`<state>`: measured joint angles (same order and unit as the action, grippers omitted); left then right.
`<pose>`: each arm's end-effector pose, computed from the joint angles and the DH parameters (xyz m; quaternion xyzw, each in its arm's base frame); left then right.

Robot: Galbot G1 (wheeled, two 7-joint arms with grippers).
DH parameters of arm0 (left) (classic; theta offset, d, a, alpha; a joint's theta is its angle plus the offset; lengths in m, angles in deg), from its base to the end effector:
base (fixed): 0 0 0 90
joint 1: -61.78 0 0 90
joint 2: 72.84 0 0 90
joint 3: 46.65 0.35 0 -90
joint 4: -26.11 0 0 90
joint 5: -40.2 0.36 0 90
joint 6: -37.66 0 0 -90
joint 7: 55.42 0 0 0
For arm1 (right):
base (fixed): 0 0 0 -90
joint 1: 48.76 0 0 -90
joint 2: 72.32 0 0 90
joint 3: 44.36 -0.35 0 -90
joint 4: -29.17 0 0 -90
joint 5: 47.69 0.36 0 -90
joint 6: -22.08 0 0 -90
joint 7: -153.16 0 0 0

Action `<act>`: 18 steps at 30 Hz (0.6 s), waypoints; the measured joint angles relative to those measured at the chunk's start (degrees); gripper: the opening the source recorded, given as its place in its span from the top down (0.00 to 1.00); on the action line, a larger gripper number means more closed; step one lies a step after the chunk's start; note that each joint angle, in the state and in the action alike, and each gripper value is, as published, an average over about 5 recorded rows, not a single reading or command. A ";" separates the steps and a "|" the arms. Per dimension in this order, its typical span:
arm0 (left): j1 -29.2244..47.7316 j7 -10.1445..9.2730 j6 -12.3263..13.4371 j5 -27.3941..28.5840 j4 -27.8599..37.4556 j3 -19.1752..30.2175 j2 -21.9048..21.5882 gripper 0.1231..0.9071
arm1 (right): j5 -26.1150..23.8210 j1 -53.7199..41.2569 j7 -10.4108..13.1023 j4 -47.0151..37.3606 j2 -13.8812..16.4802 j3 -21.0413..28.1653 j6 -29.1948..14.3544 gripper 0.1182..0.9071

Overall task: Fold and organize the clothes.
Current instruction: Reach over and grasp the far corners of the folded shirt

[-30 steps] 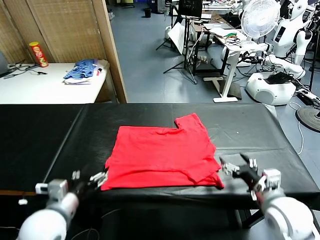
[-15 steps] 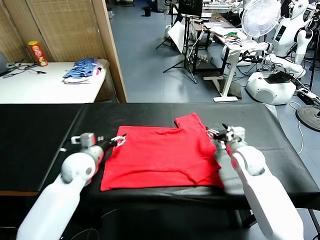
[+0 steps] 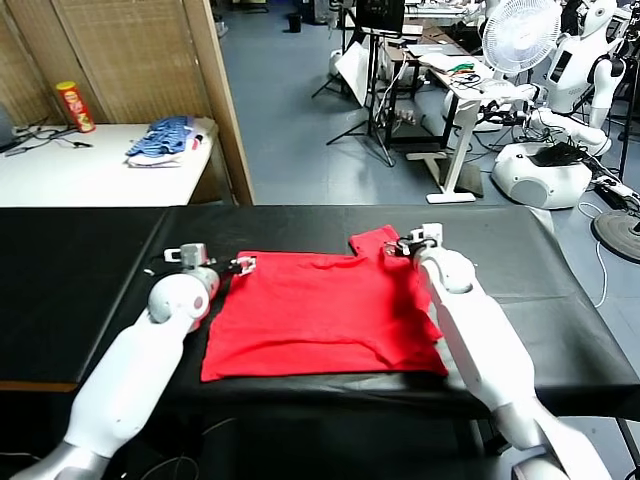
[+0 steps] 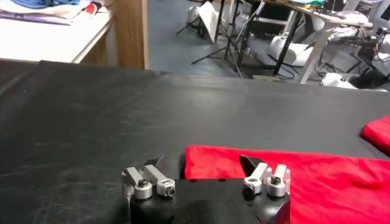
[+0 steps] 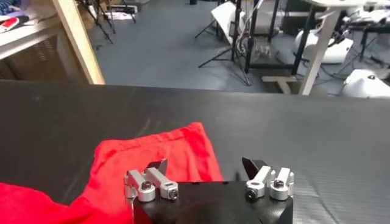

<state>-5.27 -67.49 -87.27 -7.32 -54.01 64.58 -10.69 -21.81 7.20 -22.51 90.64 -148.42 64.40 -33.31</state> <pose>0.4698 0.0788 -0.2616 -0.0551 -0.9547 0.0576 0.2868 0.5455 -0.0266 -0.2724 0.0520 -0.9564 -0.0015 0.2874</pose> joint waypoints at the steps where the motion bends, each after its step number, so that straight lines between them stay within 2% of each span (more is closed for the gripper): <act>1: 0.22 0.50 0.09 0.22 0.44 0.18 0.05 0.30 | 0.00 -0.04 -0.12 -0.24 -0.10 -0.08 -0.04 0.45; 7: 1.15 1.97 0.95 1.78 2.83 0.96 0.88 0.73 | 0.11 0.15 -0.92 -0.77 -0.57 -0.49 -0.83 0.85; 10: 1.40 2.01 1.33 2.05 3.73 0.96 1.35 0.91 | 0.89 0.74 -1.84 -0.27 -0.44 -0.90 -2.63 0.96; 13: 1.54 1.85 1.71 2.35 3.98 0.80 1.58 0.99 | 3.09 1.62 -2.80 0.96 0.06 -1.51 -4.99 0.99; 18: 1.00 1.08 1.99 2.80 2.35 0.16 0.99 1.00 | 7.88 3.99 -3.50 5.75 1.72 -2.72 -6.39 0.99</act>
<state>-4.27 -66.41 -85.28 -4.52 -51.66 64.74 -9.70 -13.92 11.19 -26.01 96.39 -146.70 61.69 -39.70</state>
